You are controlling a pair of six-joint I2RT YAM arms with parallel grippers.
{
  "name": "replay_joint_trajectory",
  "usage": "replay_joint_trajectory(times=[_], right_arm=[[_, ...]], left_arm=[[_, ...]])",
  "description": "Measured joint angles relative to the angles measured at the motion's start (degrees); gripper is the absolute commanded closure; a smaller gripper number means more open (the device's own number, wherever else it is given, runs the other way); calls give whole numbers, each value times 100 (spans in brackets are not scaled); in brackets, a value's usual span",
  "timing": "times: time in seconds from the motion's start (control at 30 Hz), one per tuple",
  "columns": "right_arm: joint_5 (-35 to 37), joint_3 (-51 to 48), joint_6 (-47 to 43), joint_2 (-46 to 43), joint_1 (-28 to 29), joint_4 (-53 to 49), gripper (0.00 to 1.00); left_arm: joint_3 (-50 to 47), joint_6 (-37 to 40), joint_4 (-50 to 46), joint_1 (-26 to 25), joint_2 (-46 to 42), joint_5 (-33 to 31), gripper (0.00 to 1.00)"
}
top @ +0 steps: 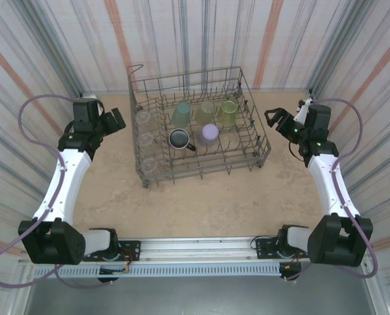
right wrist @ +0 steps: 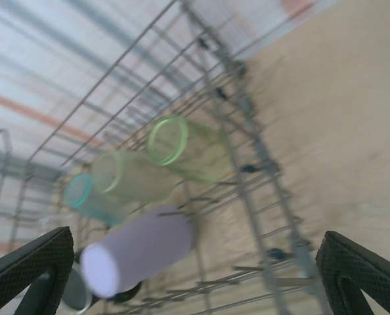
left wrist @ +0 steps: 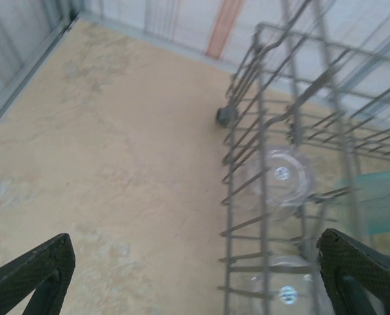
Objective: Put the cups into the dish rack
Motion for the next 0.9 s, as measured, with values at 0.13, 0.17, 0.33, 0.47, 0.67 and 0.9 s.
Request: replay_joint_trajectory(times=[0.13, 0.17, 0.33, 0.47, 0.67, 0.9], right_arm=[[852, -216, -140, -195, -28, -31, 1], [1060, -291, -184, -254, -28, -24, 1], [1858, -721, -516, -501, -31, 201, 1], [2247, -1294, -699, -640, -28, 732, 1], [2769, -2055, -890, -723, 0, 1438, 1], [3171, -2280, -1429, -549, 225, 2004, 1]], left_arm=[[-400, -81, 107, 2, -61, -420, 1], [-474, -94, 131, 2, -61, -529, 1], [-920, -138, 481, 7, -61, -839, 2], [-1438, -120, 938, 7, -74, -938, 1], [-2061, -72, 1471, 7, -68, -955, 1], [-2837, 120, 2323, -188, -76, -1200, 1]])
